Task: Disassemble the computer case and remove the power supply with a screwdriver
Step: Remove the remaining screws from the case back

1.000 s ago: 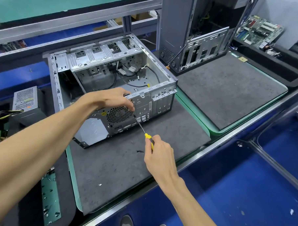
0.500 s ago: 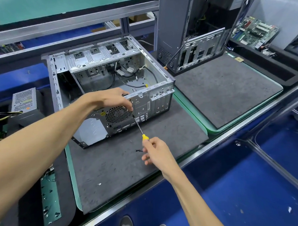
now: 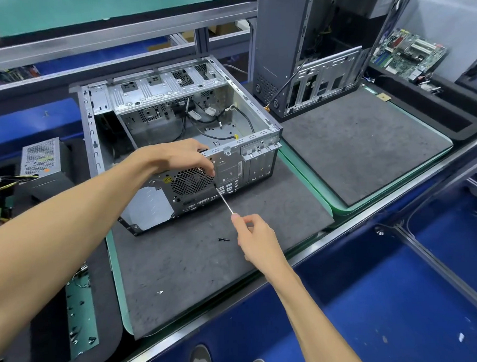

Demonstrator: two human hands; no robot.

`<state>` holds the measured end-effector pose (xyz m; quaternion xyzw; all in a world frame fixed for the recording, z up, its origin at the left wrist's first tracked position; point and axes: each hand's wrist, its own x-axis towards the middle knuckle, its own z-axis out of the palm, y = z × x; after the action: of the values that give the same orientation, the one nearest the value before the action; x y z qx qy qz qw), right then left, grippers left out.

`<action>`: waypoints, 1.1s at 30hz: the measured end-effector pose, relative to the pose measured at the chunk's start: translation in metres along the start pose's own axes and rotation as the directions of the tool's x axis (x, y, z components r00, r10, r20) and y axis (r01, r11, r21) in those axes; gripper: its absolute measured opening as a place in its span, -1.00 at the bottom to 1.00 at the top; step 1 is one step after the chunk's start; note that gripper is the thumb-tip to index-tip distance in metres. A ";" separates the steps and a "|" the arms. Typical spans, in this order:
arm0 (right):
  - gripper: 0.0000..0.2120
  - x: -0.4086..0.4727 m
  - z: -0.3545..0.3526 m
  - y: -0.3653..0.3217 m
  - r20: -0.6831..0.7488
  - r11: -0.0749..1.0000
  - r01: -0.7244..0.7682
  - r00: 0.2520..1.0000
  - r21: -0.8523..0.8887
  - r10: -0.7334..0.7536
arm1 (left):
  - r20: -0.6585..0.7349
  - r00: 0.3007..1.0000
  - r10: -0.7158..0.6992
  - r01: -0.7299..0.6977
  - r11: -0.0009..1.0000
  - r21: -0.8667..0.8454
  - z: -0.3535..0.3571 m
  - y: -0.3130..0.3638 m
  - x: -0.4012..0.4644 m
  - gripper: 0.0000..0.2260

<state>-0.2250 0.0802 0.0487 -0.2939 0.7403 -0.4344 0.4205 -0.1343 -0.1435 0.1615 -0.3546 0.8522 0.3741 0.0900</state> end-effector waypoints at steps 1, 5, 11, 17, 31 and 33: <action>-0.72 0.000 0.000 0.001 0.017 1.000 -0.021 1.000 0.014 0.021 | -0.002 1.000 -0.001 0.001 1.000 -0.003 0.000 0.001 -0.001 -0.67; -0.86 -0.004 0.001 0.005 0.012 0.998 0.008 1.000 0.067 -0.008 | -0.017 1.000 -0.005 0.005 1.000 0.008 0.001 0.002 -0.002 -0.65; -0.86 -0.017 -0.016 0.022 -0.036 0.993 0.115 0.993 0.032 -0.113 | -0.024 1.000 -0.003 0.003 1.000 -0.015 0.001 0.002 -0.004 -0.70; -0.87 -0.011 -0.004 0.000 -0.037 0.885 -0.001 0.999 0.466 0.021 | -0.026 1.000 0.007 -0.008 0.999 -0.047 0.002 0.003 -0.002 -0.81; -0.77 0.058 0.058 -0.048 0.020 0.581 -0.287 0.907 0.762 0.421 | -0.039 0.999 -0.015 0.014 1.000 -0.023 0.003 0.003 -0.001 -0.49; -0.78 0.059 0.057 -0.048 0.062 0.537 -0.289 0.914 0.792 0.401 | -0.041 0.999 -0.018 0.017 1.000 -0.022 0.002 0.003 -0.001 -0.46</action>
<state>-0.1996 -0.0109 0.0545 0.1015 0.5416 -0.6404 0.5351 -0.1356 -0.1397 0.1620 -0.3708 0.8466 0.3751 0.0717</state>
